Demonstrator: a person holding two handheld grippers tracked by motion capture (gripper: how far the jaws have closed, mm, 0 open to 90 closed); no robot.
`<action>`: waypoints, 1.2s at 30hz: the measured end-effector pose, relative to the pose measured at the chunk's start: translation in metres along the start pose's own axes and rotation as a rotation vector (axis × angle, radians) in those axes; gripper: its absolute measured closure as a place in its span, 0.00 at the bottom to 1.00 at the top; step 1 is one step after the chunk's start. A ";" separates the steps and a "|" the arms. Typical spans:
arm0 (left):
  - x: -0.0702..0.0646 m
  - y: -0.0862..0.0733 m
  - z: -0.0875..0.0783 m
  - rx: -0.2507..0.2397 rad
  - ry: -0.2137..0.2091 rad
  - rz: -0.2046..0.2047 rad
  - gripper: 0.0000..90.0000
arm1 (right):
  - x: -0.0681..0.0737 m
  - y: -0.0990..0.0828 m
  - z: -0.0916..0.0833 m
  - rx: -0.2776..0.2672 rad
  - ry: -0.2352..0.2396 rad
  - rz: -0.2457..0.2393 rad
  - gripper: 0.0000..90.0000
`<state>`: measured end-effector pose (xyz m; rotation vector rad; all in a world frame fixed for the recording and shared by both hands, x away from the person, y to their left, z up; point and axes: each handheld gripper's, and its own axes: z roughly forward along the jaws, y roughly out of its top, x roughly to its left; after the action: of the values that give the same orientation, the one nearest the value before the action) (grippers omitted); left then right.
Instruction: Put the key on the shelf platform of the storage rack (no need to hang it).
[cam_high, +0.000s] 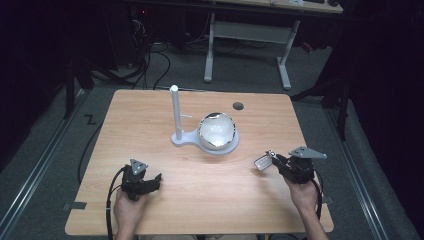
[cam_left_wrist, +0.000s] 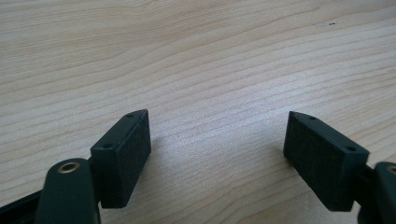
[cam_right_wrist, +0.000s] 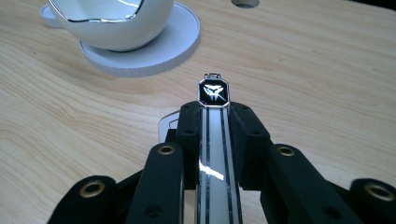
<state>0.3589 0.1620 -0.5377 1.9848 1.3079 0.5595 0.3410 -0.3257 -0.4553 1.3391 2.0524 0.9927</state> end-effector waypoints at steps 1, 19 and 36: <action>0.000 0.000 0.000 0.000 0.000 0.000 0.26 | 0.000 0.001 -0.002 -0.006 0.000 -0.010 0.84; 0.000 0.000 0.000 0.000 0.000 0.001 0.26 | 0.012 0.024 -0.017 -0.060 0.054 -0.062 0.84; 0.000 0.000 0.000 0.000 0.000 0.000 0.26 | 0.025 0.047 -0.006 -0.069 0.121 -0.100 0.84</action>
<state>0.3589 0.1620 -0.5377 1.9849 1.3077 0.5600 0.3526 -0.2923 -0.4145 1.1559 2.1308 1.1135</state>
